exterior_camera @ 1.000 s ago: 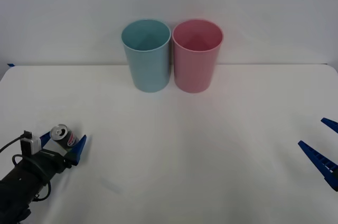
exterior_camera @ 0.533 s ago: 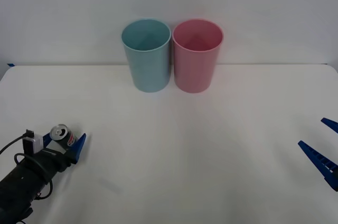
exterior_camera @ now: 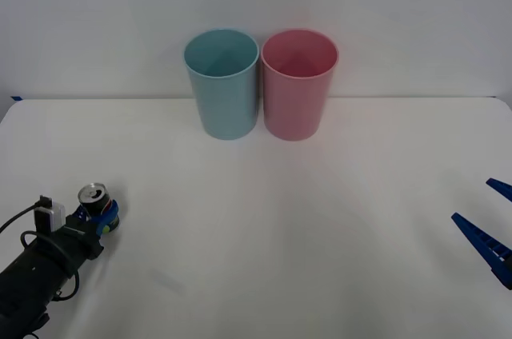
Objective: Grasp the object on the table and drop it into the matching bin: aluminum can to the light blue bin, PET bottle to the pink bin.
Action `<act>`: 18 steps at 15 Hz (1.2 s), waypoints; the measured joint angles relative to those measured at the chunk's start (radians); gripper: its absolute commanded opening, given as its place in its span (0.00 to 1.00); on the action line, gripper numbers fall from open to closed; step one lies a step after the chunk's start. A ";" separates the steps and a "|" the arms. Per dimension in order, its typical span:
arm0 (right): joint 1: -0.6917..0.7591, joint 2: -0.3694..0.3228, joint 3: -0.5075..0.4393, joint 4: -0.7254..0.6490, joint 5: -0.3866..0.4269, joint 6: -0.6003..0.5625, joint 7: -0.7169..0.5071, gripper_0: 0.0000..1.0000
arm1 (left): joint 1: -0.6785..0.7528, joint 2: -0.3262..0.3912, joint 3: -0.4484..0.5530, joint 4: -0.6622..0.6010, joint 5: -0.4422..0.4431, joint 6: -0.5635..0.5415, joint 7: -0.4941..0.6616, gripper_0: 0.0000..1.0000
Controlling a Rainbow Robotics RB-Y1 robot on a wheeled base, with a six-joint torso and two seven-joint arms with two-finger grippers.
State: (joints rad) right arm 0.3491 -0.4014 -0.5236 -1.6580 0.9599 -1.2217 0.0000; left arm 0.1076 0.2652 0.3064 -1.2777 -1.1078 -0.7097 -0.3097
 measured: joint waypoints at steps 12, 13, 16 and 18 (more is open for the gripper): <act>0.000 0.000 0.000 0.000 0.000 0.000 0.000 1.00 | -0.017 0.093 -0.019 -0.066 0.117 -0.002 0.060 0.00; 0.000 0.000 0.000 0.000 0.000 0.000 0.000 1.00 | -0.017 0.107 -0.019 -0.079 0.130 -0.002 0.083 0.00; 0.000 0.000 0.000 0.000 0.000 0.000 0.000 1.00 | -0.018 0.131 -0.011 -0.161 0.135 -0.005 0.216 0.00; 0.000 0.000 0.000 0.000 0.000 0.000 0.000 1.00 | -0.022 0.135 -0.002 -0.217 0.134 -0.005 0.299 0.00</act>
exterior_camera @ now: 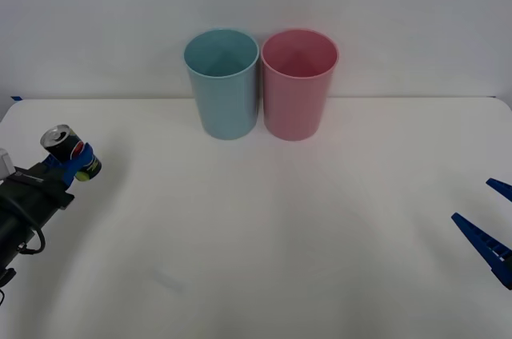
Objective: Grasp the object on the table and drop it into the matching bin: aluminum can to the light blue bin, PET bottle to the pink bin.
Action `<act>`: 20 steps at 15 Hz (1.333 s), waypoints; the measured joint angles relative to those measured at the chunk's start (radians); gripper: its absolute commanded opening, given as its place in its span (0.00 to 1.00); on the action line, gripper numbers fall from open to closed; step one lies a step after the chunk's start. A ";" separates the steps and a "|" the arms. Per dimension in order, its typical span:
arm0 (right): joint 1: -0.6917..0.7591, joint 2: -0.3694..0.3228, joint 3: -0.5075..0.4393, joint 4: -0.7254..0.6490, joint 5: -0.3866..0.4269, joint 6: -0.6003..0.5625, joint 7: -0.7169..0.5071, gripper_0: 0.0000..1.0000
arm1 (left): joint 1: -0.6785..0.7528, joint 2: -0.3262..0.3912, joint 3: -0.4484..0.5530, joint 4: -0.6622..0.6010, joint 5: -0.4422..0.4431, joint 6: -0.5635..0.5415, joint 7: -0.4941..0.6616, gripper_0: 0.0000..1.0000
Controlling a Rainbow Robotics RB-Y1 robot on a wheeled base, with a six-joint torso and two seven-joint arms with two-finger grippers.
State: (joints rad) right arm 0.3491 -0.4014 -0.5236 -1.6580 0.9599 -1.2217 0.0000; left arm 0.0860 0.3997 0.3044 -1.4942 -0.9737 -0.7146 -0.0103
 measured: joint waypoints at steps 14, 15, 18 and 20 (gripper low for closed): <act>0.000 0.000 0.000 0.000 0.000 0.000 0.000 1.00 | -0.340 0.047 0.010 -0.078 -0.260 -0.058 0.464 0.00; 0.000 0.000 0.000 0.000 0.000 0.000 0.000 1.00 | -0.372 0.047 0.010 -0.074 -0.293 -0.071 0.501 0.00; 0.000 0.000 0.000 0.000 0.000 0.000 0.000 1.00 | -0.498 0.047 0.009 0.038 -0.350 -0.140 0.520 0.00; 0.000 0.000 0.000 0.000 0.000 0.000 0.000 1.00 | -0.582 0.046 0.003 0.133 -0.370 -0.173 0.516 0.00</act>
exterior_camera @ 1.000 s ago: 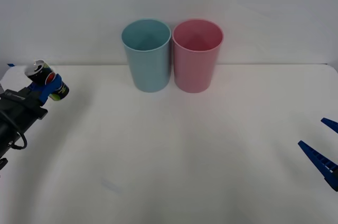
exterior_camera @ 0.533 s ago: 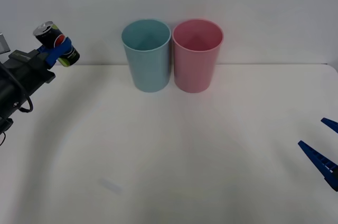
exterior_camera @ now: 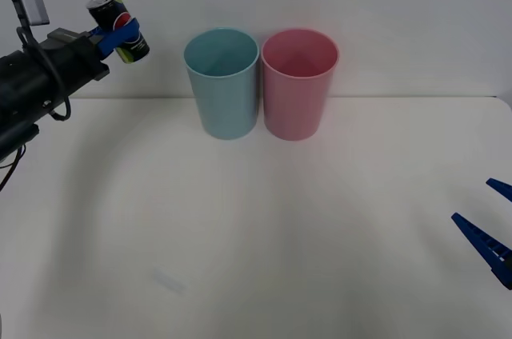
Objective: Grasp the object on the table and drop it into the matching bin: aluminum can to the light blue bin, PET bottle to the pink bin.
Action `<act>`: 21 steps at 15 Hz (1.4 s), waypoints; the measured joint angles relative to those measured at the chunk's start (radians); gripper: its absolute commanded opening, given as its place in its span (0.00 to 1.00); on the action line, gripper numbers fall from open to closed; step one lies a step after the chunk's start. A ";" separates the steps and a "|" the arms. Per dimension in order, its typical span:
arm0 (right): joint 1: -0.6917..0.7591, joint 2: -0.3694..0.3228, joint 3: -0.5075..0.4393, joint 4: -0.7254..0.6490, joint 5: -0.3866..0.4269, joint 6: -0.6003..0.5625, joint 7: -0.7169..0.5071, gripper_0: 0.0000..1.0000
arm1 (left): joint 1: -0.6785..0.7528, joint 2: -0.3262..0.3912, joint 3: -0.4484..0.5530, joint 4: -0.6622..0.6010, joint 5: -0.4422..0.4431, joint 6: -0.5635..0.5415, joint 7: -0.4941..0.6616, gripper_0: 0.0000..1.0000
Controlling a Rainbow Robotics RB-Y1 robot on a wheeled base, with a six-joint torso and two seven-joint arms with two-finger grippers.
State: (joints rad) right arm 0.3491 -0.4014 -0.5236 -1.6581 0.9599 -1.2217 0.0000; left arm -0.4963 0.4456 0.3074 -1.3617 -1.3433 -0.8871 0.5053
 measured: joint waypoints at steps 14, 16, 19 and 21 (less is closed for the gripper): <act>0.000 0.000 0.000 0.000 0.000 0.000 0.000 1.00 | -0.460 -0.148 -0.032 0.492 -0.284 0.079 -0.064 0.00; 0.000 0.000 0.000 0.000 0.000 0.000 0.000 1.00 | -0.473 -0.186 -0.011 0.493 -0.337 0.103 -0.069 0.01; 0.000 0.000 0.000 0.000 0.000 0.000 0.000 1.00 | -0.476 -0.200 -0.015 0.494 -0.348 0.125 -0.077 0.04; 0.000 0.000 0.000 0.000 0.000 0.000 0.000 1.00 | -0.476 -0.200 -0.017 0.494 -0.349 0.131 -0.080 0.13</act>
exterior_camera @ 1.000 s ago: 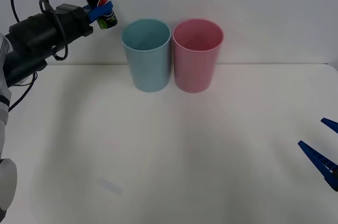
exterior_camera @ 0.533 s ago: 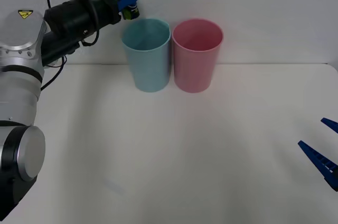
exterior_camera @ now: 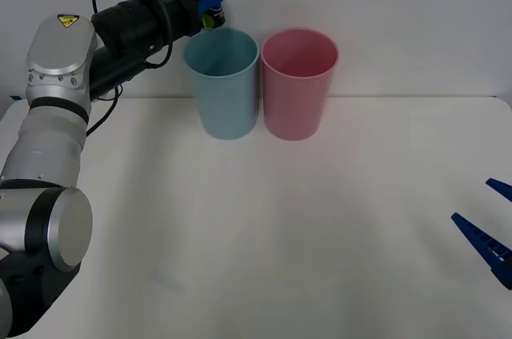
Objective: Grasp the object on the table and drop it into the matching bin: aluminum can to the light blue bin, PET bottle to the pink bin.
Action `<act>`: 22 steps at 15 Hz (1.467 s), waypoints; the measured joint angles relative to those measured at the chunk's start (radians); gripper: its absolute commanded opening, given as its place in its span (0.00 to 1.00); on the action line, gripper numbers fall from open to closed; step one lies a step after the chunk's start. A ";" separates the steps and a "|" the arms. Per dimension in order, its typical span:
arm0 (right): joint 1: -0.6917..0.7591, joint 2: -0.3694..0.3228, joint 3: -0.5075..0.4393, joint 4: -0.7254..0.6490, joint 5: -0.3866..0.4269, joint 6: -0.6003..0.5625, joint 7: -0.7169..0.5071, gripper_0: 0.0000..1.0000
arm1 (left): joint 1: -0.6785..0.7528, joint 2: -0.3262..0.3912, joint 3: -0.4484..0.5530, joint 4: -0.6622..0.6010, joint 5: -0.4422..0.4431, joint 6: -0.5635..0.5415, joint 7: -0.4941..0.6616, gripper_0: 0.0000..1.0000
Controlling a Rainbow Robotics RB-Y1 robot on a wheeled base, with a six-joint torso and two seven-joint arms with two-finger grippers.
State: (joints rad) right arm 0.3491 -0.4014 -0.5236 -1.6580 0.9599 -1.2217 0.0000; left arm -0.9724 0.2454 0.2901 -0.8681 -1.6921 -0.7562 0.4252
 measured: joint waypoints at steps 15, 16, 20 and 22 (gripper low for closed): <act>0.000 0.000 0.000 0.000 0.000 0.000 0.000 1.00 | 0.047 0.049 0.004 -0.001 0.129 -0.010 -0.028 1.00; 0.000 0.000 0.000 0.000 0.000 0.000 0.000 1.00 | 0.063 0.064 0.001 -0.006 0.160 -0.024 -0.038 1.00; 0.000 0.000 0.000 0.000 0.000 0.000 0.000 1.00 | 0.188 0.101 -0.003 -0.127 0.268 -0.049 -0.059 1.00; 0.000 0.000 0.000 0.000 0.000 0.000 0.000 1.00 | 0.268 0.105 0.002 -0.212 0.310 -0.050 -0.066 1.00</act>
State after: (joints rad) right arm 0.3491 -0.4014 -0.5236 -1.6581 0.9599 -1.2217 0.0000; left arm -0.7045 0.3509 0.2917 -1.0798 -1.3820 -0.8065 0.3592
